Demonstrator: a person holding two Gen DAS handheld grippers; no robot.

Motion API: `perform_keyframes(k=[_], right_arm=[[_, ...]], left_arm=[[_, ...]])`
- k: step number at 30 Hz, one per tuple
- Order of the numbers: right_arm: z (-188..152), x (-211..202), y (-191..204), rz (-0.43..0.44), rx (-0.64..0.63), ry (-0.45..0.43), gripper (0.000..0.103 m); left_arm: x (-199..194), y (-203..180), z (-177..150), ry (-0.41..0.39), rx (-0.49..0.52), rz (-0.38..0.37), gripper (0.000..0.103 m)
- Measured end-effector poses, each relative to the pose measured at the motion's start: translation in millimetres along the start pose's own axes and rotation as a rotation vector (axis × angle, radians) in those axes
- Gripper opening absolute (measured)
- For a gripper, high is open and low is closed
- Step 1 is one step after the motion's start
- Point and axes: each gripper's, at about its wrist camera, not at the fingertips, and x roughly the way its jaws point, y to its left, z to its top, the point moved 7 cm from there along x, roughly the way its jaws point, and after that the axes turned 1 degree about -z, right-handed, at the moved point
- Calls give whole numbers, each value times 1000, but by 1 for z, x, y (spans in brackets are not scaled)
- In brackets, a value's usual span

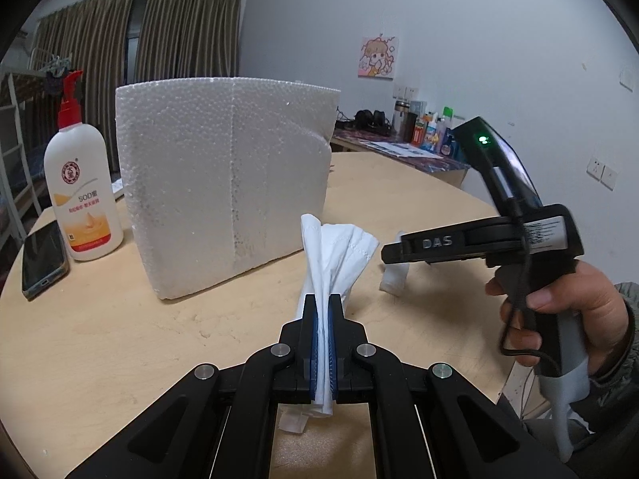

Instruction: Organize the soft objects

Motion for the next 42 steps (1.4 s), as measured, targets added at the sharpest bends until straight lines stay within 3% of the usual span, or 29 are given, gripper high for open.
perform_keyframes(k=[4, 6, 9, 17, 23, 28, 37, 42], right_arm=[[-1, 1, 6, -26, -3, -17, 64], [-1, 2, 11, -55, -30, -26, 57], [3, 5, 12, -28, -11, -37, 35], [10, -4, 6, 10, -65, -67, 12], [15, -18, 8, 70, -109, -103, 12], [18, -31, 15, 64, -204, -154, 11], [21, -74, 20, 81, -276, -321, 11], [15, -57, 24, 141, -285, -240, 12]], left_arm=[[-7, -1, -1, -14, 5, -5, 4], [-8, 0, -1, -18, -2, -5, 4], [-11, 1, -2, -22, -13, -6, 4], [-9, 0, -1, -17, -12, 1, 4], [-5, 0, 0, -8, -15, 7, 4], [-2, -1, 0, -5, -11, 17, 4], [4, -4, 2, 11, -7, 23, 4], [3, -4, 4, 15, -5, 54, 4]])
